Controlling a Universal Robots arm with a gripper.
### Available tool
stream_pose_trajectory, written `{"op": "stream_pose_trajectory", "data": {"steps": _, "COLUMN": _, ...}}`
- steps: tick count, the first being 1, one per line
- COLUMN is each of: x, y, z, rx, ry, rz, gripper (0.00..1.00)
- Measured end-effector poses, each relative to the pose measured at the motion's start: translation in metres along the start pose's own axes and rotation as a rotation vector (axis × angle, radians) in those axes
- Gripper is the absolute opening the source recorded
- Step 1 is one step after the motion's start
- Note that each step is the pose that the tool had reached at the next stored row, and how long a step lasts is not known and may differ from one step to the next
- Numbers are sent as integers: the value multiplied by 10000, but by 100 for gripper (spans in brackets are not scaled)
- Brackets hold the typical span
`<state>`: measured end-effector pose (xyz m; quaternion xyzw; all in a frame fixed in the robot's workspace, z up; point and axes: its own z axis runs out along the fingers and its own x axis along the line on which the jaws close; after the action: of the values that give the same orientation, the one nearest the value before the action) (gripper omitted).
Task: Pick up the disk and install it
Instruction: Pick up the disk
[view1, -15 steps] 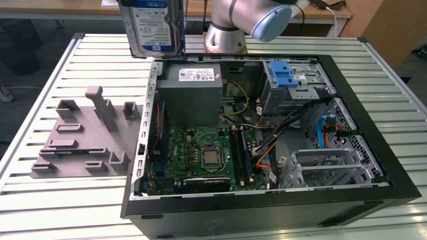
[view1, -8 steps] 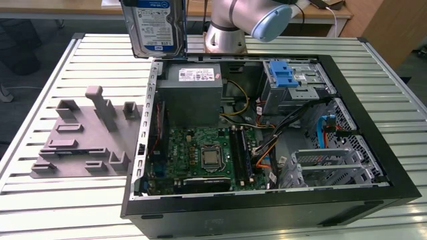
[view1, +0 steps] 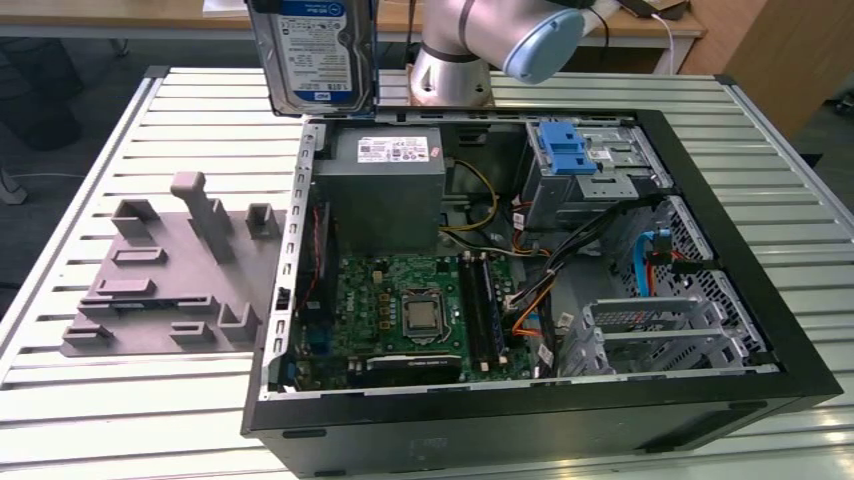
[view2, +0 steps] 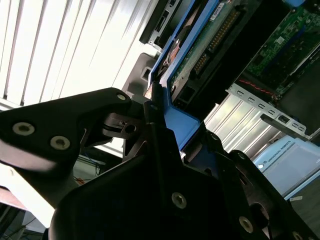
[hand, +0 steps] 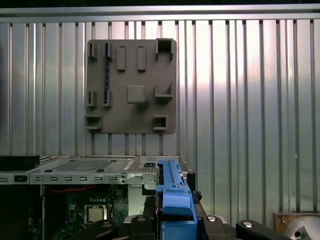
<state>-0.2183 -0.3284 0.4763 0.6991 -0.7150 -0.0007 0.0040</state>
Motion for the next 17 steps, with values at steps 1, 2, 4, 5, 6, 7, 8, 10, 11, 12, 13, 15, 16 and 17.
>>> {"op": "stream_pose_trajectory", "data": {"steps": 1, "x": 0, "y": -6, "z": 0, "rx": 0, "ry": 0, "rz": 0, "gripper": 36}}
{"op": "stream_pose_trajectory", "data": {"steps": 2, "x": 0, "y": -12, "z": 0, "rx": 0, "ry": -1, "rz": 0, "gripper": 36}}
{"op": "stream_pose_trajectory", "data": {"steps": 4, "x": -1, "y": -25, "z": 0, "rx": 0, "ry": 0, "rz": 0, "gripper": 36}}
{"op": "stream_pose_trajectory", "data": {"steps": 5, "x": -1, "y": -32, "z": 0, "rx": 0, "ry": 0, "rz": 1, "gripper": 36}}
{"op": "stream_pose_trajectory", "data": {"steps": 6, "x": -1, "y": -38, "z": 0, "rx": 0, "ry": 0, "rz": 0, "gripper": 36}}
{"op": "stream_pose_trajectory", "data": {"steps": 7, "x": -1, "y": -44, "z": 0, "rx": 0, "ry": 0, "rz": 0, "gripper": 36}}
{"op": "stream_pose_trajectory", "data": {"steps": 8, "x": -1, "y": -50, "z": 0, "rx": 0, "ry": 0, "rz": 0, "gripper": 36}}
{"op": "stream_pose_trajectory", "data": {"steps": 10, "x": -2, "y": -63, "z": 0, "rx": 0, "ry": 0, "rz": 1, "gripper": 36}}
{"op": "stream_pose_trajectory", "data": {"steps": 11, "x": -2, "y": -69, "z": -1, "rx": 0, "ry": 0, "rz": 1, "gripper": 36}}
{"op": "stream_pose_trajectory", "data": {"steps": 12, "x": -2, "y": -75, "z": 0, "rx": 0, "ry": 0, "rz": 0, "gripper": 36}}
{"op": "stream_pose_trajectory", "data": {"steps": 13, "x": -2, "y": -81, "z": -1, "rx": 0, "ry": 0, "rz": 1, "gripper": 36}}
{"op": "stream_pose_trajectory", "data": {"steps": 15, "x": -2, "y": -92, "z": -1, "rx": 0, "ry": 0, "rz": 0, "gripper": 36}}
{"op": "stream_pose_trajectory", "data": {"steps": 16, "x": -2, "y": -98, "z": -1, "rx": 0, "ry": 0, "rz": 0, "gripper": 36}}
{"op": "stream_pose_trajectory", "data": {"steps": 17, "x": -2, "y": -103, "z": -1, "rx": 0, "ry": 0, "rz": 0, "gripper": 36}}
